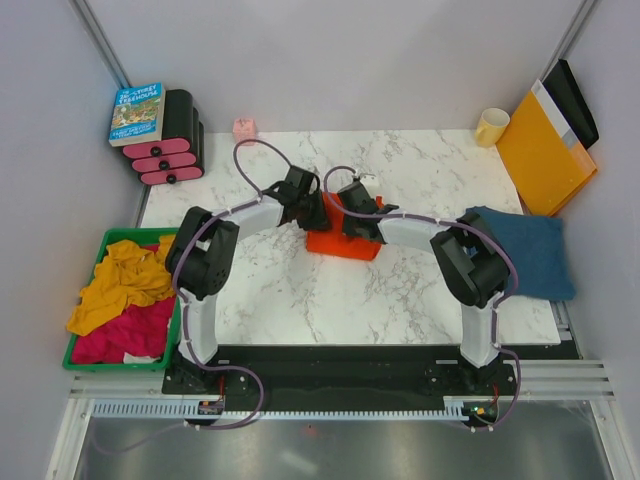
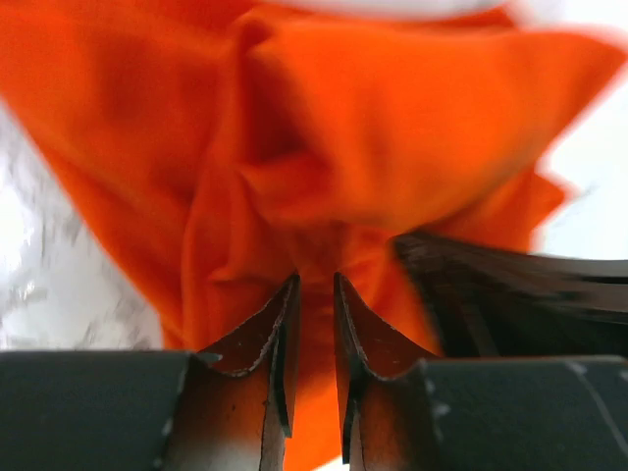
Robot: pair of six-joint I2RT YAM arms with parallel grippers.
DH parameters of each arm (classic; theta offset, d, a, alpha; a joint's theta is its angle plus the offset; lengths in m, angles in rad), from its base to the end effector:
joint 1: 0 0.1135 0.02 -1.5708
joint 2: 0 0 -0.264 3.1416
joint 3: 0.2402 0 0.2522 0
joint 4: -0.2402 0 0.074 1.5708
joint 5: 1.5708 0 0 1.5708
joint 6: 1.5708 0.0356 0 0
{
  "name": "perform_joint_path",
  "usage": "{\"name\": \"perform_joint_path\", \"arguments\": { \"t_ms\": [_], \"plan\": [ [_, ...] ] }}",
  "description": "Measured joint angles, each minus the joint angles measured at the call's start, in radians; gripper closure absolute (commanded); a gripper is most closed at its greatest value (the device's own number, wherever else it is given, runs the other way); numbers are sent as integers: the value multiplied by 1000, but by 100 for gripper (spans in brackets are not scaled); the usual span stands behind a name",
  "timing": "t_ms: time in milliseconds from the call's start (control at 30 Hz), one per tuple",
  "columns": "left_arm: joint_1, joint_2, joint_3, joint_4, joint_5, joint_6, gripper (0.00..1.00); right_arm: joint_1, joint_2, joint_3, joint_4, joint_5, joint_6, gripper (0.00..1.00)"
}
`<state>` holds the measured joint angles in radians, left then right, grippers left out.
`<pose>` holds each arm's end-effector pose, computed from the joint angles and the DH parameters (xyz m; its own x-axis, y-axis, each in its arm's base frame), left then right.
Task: Fold and stack the t-shirts
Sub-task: Fold the long partially folded tshirt into a neat square, then put the neatly folded tshirt into the corner of the board with the right arm
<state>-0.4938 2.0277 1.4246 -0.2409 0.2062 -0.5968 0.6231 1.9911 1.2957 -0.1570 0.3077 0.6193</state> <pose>0.3880 -0.2171 0.1796 -0.8723 -0.1552 -0.4636 0.1130 0.8586 -0.5000 0.3516 0.2394 0.1624 -0.7267 0.1590 -0.6683 0.0338 0.9799 0.1964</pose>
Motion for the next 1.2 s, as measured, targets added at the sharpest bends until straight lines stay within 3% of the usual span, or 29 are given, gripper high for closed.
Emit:
{"name": "perform_joint_path", "arguments": {
  "t_ms": [133, 467, 533, 567, 600, 700, 767, 833, 867, 967, 1200],
  "plan": [
    [-31, -43, -152, 45, -31, -13, 75, 26, -57, -83, 21, 2, 12, 100],
    [-125, -333, -492, 56, -120, -56, 75, 171, -233, -286, -16, 8, 67, 100],
    [-133, -394, -546, 50, -129, -68, 75, 199, -268, -320, -30, 9, 79, 96],
    [-138, -430, -575, 45, -135, -74, 75, 214, -290, -340, -39, 8, 87, 92],
    [-141, -465, -600, 37, -143, -80, 72, 226, -309, -354, -50, 9, 94, 78],
    [-143, -539, -626, 8, -158, -88, 64, 232, -343, -359, -76, 21, 97, 47],
    [-143, -570, -619, 2, -167, -89, 63, 229, -354, -333, -108, 37, 79, 44],
    [-143, -587, -596, -10, -173, -89, 63, 226, -354, -288, -127, 51, 65, 52],
    [-143, -591, -577, -12, -175, -89, 65, 225, -354, -264, -129, 60, 55, 71],
    [-143, -589, -513, -9, -178, -88, 71, 225, -356, -201, -127, 82, 26, 92],
    [-143, -435, -378, 26, -172, -75, 76, 225, -363, -191, -136, 109, 23, 98]
  ]
}}
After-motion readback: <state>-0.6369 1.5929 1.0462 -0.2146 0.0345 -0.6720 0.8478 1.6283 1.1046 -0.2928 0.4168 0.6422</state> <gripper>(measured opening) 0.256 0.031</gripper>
